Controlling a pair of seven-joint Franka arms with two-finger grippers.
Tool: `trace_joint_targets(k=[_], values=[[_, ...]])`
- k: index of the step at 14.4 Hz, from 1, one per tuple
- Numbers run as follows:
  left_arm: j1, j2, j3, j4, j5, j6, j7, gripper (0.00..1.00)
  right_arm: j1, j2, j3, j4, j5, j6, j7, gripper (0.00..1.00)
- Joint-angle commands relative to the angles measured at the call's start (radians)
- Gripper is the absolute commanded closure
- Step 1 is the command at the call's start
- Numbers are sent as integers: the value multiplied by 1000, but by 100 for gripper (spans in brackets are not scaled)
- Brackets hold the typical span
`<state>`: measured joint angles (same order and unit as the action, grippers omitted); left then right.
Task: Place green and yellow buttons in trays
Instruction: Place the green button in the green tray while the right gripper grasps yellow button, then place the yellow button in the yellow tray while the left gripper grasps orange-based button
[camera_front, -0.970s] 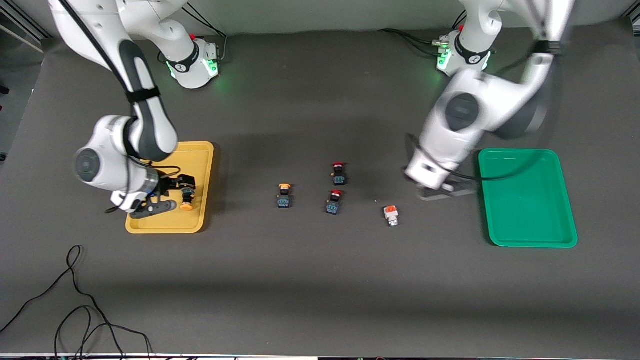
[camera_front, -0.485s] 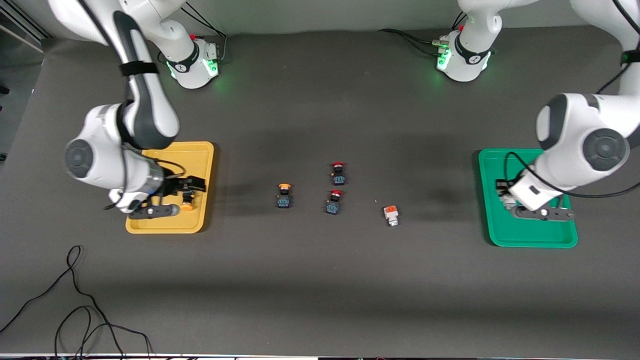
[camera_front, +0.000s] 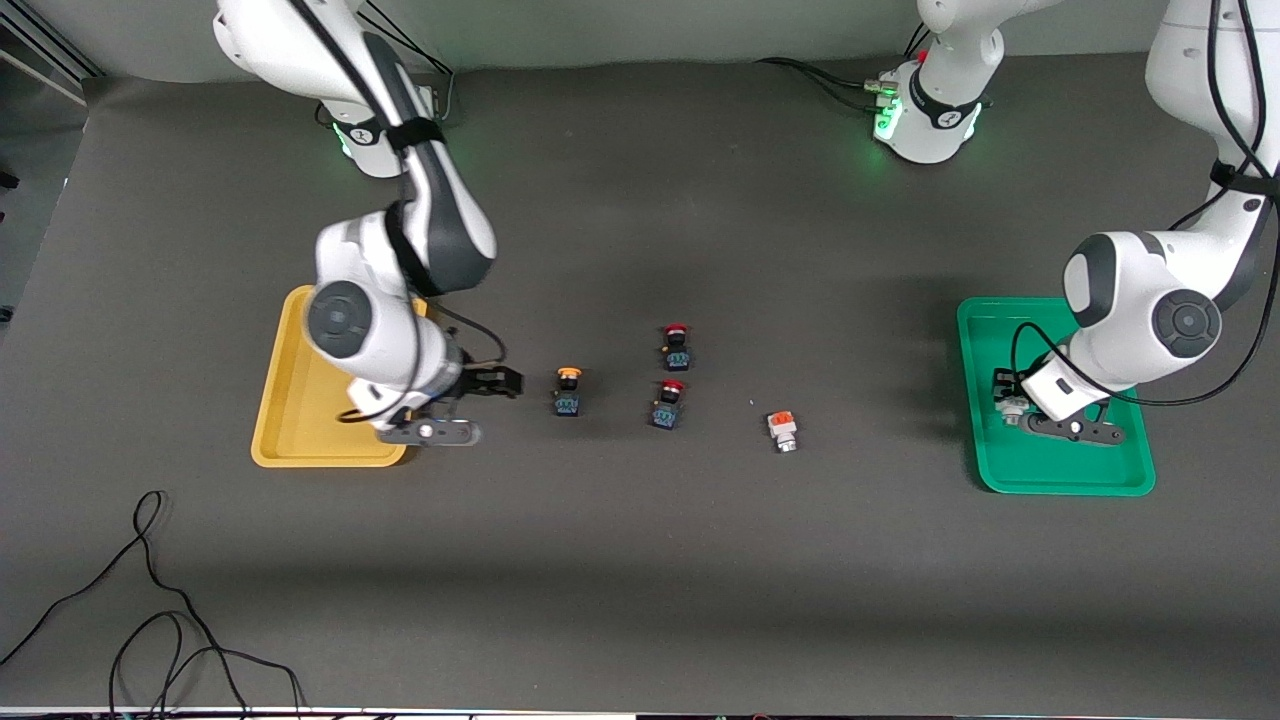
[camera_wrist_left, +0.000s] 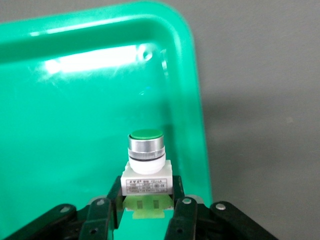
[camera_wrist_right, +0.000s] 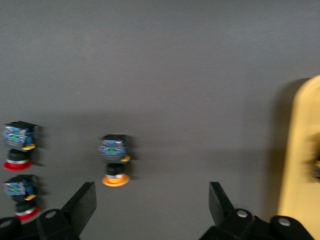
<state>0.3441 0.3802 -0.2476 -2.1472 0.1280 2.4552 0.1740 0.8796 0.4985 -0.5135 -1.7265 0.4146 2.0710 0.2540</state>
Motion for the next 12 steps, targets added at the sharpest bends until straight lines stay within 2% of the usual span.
trace_joint_targets(k=[1,3,5,6,7,9,12], values=[[45,-4,-15,-10,4,18,19,100,22,93,16,80,39,26,76,0],[47,6,-15,-2,-5,16,4,57,51,136,18,79,43,89,103,0],[47,-1,-15,7,-11,-5,-62,43,77,176,20,71,46,135,105,0],[47,-12,-15,9,-11,-8,-103,30,93,195,21,68,59,156,105,0],[44,-29,-19,27,-11,-33,-117,28,107,215,20,62,87,173,103,0],[39,-46,-22,91,-13,-140,-114,1,125,238,20,33,99,234,103,0],[21,-55,-39,231,-40,-301,-128,1,137,256,23,-25,99,328,91,0]])
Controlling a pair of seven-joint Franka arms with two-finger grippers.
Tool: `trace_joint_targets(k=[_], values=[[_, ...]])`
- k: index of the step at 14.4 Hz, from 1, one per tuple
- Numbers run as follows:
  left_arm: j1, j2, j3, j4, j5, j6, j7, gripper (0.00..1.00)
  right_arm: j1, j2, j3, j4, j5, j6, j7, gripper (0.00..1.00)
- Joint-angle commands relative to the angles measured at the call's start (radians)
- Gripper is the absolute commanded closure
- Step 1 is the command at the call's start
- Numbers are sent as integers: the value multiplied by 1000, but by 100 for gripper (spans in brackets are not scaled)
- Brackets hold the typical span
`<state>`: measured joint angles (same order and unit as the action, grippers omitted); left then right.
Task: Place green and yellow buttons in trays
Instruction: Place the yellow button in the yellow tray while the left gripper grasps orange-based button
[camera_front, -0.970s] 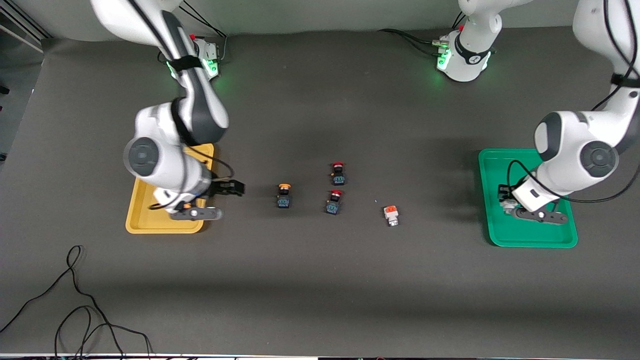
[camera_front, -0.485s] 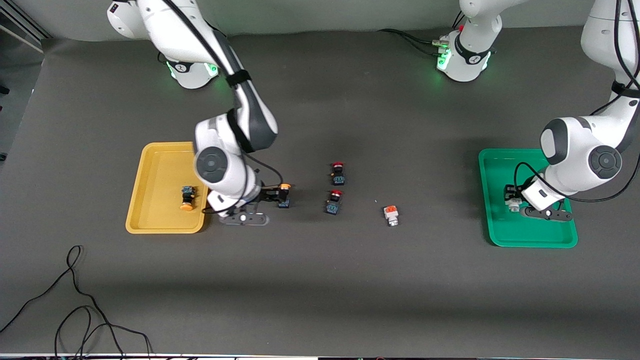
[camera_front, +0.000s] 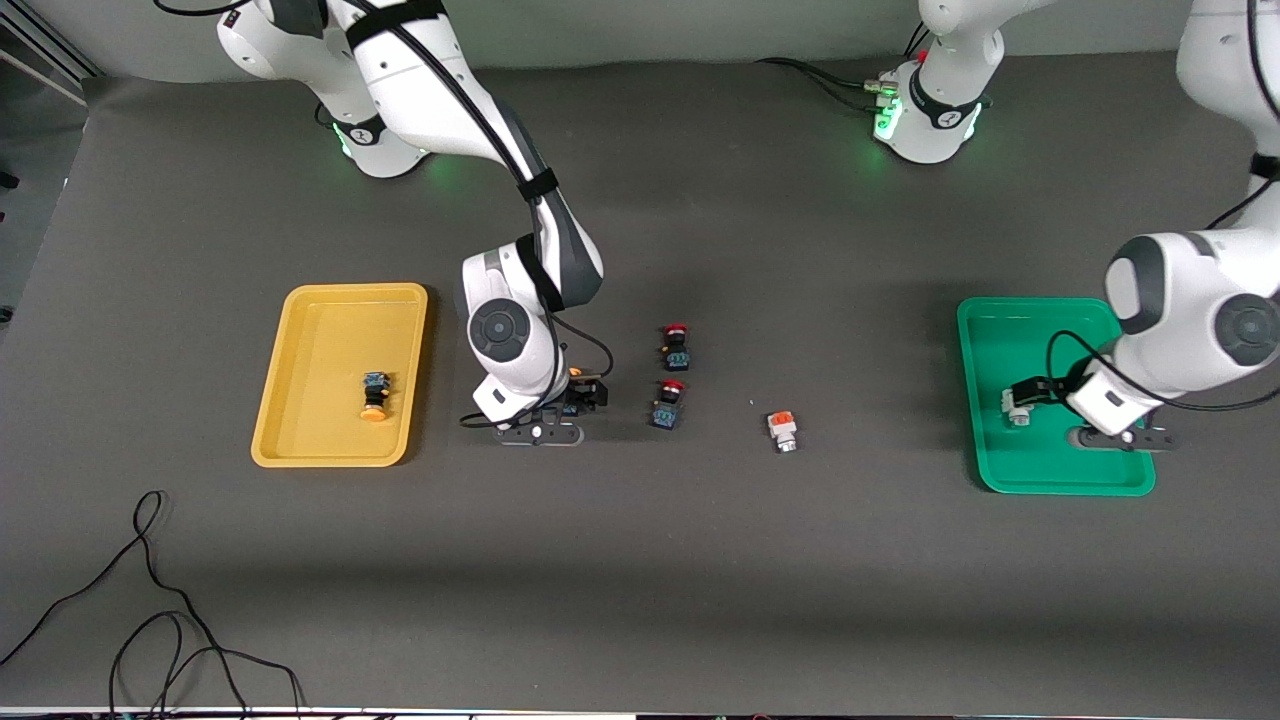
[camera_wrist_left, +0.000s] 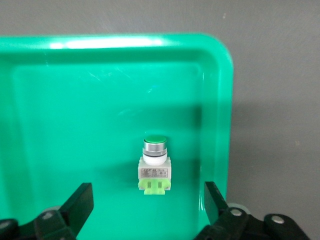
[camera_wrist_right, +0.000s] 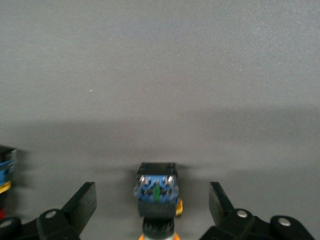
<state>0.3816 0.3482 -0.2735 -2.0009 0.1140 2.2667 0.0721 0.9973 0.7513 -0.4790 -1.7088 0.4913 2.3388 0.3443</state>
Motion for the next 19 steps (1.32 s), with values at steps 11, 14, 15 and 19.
trace_joint_targets(k=[11,14,15,19], values=[[-435,26,-81,171,-28,-95,-599,1,15,-32,-16,-49,87,76,9,100],[-527,116,-78,174,-19,38,-715,1,6,-117,-80,-45,86,-51,2,100],[-538,147,-75,174,-1,78,-722,1,12,-156,-117,-45,78,-109,-2,100],[-537,267,-59,182,81,186,-735,1,15,-291,-266,-46,-5,-329,-77,100]])
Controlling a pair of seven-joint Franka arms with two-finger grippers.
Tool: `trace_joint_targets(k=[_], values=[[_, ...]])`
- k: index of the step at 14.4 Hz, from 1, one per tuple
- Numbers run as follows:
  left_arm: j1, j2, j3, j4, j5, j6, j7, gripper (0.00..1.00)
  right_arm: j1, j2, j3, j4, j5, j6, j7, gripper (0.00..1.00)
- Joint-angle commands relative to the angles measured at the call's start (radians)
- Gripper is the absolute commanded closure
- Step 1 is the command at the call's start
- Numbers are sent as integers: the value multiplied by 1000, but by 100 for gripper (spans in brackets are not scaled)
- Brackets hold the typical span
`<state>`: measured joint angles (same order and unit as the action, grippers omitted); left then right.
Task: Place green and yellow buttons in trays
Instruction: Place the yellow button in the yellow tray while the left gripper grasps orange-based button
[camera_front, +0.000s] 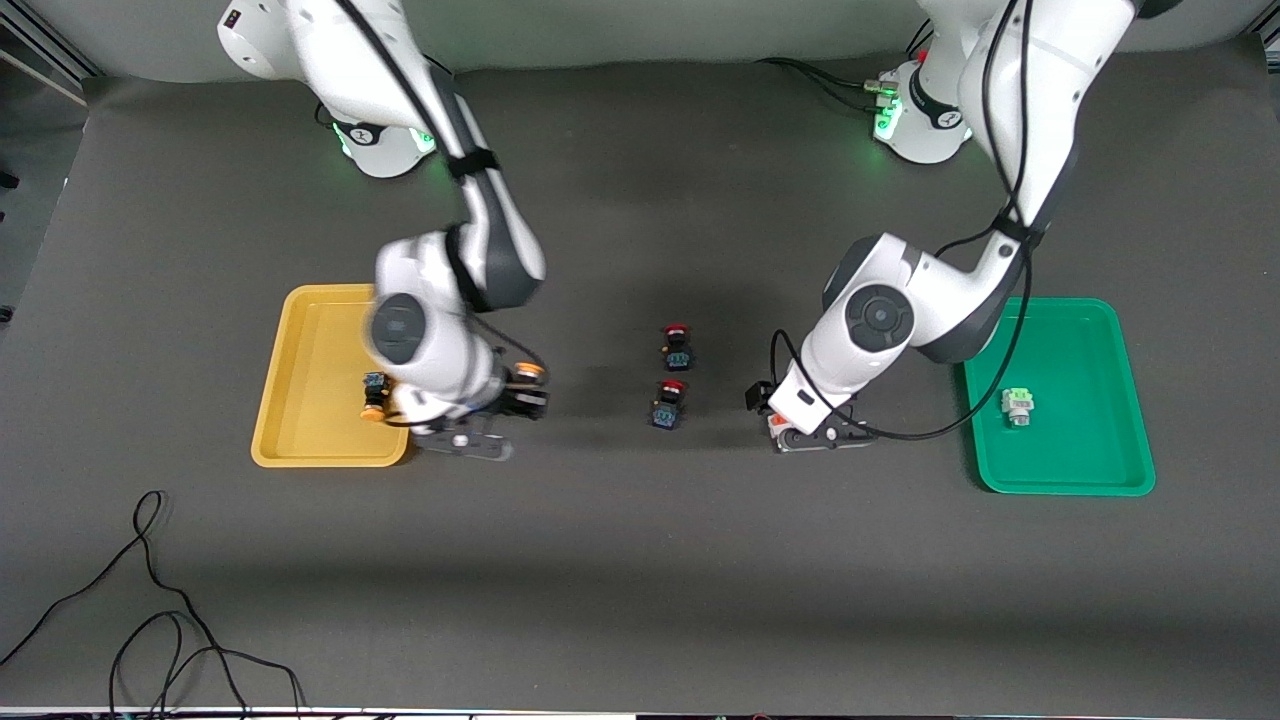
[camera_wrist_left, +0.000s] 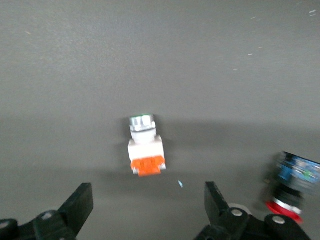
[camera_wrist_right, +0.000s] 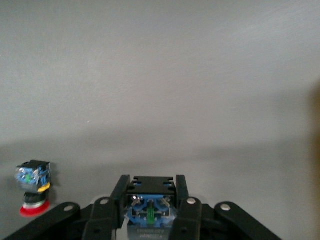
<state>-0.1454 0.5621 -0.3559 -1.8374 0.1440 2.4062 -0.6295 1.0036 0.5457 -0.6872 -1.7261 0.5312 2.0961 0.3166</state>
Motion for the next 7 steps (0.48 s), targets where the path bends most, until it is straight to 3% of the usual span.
trace_joint_targets(k=[1,4,7], values=[[-11,73,41,18,64,75,-38,1,9,-107,-99,-32,-66,-122,-92,100],[-20,111,46,36,66,91,-67,1,10,-128,-228,-38,-83,-208,-274,100],[-58,113,51,46,66,85,-153,2,4,-127,-343,-95,-83,-205,-479,100]])
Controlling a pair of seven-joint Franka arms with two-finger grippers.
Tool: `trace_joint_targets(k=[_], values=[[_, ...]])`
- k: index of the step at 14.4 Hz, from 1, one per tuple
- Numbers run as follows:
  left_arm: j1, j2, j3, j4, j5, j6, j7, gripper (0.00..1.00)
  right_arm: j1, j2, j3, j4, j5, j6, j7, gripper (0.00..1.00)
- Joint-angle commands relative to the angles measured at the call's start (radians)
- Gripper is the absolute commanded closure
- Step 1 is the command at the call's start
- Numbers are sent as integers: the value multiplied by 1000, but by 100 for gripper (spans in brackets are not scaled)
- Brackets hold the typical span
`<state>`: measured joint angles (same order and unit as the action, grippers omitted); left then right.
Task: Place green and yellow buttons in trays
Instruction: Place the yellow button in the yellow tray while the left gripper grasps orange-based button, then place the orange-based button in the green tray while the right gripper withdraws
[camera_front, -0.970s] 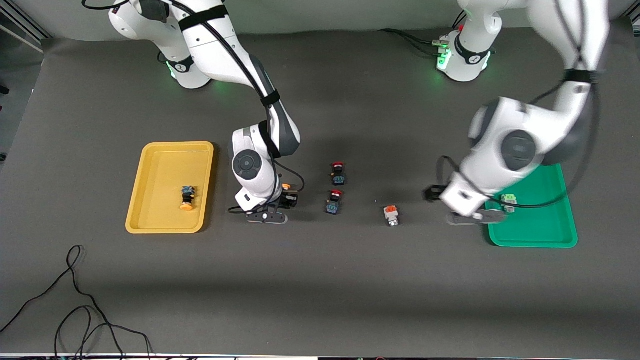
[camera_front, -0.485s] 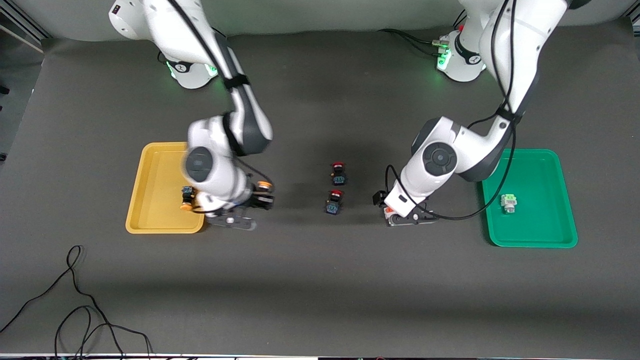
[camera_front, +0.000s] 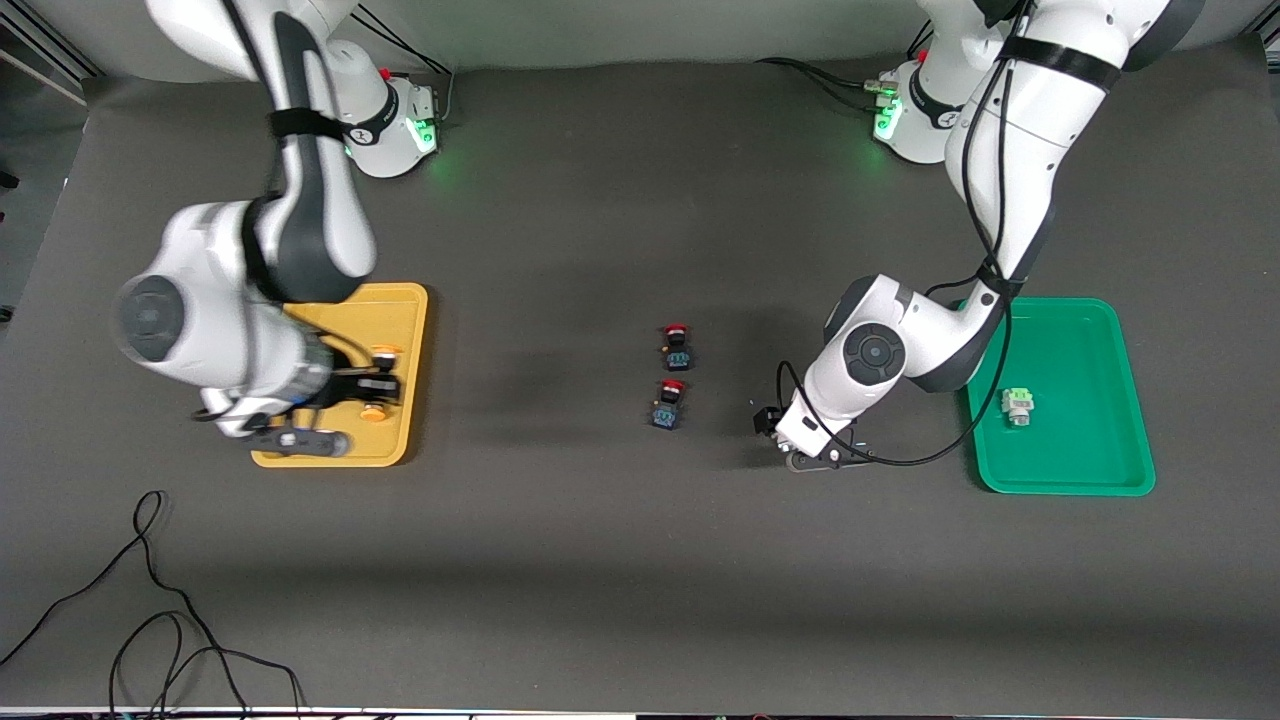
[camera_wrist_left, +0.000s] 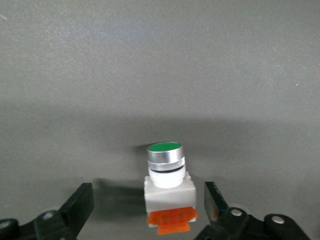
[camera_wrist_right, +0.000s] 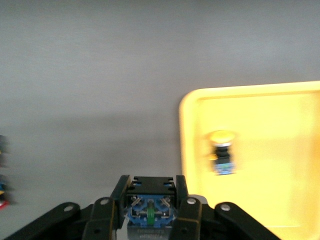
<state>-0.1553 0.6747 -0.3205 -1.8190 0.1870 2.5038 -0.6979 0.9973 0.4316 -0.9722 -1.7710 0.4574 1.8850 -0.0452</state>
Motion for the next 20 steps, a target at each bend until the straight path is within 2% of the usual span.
trace_joint_targets(k=[1,4,6,7,8,10,14,15,17,20], values=[[-62,0,23,29,23,-17,-110,2,4,-11,-78,-71,-8,15,-174,100],[-104,0,56,35,25,-25,-138,4,3,-13,-120,-201,-3,142,-324,100],[-148,0,116,35,28,-28,-137,4,-15,-13,-122,-324,20,314,-428,100],[-156,0,129,36,28,-26,-134,8,-20,-4,-119,-368,55,375,-467,100],[-156,0,130,36,28,-26,-130,17,-19,10,-112,-410,107,435,-517,100],[-158,-3,130,36,28,-29,-127,66,-20,56,-106,-447,206,497,-615,100],[-164,-7,129,36,28,-34,-127,96,-19,185,-56,-475,482,558,-801,100],[-165,-9,129,36,26,-34,-130,100,-19,220,-42,-473,535,565,-830,100],[-159,-35,126,35,25,-45,-127,100,-20,269,-27,-470,627,583,-890,100],[-139,-177,121,32,9,-208,-106,100,-22,299,-20,-464,659,583,-917,100]])
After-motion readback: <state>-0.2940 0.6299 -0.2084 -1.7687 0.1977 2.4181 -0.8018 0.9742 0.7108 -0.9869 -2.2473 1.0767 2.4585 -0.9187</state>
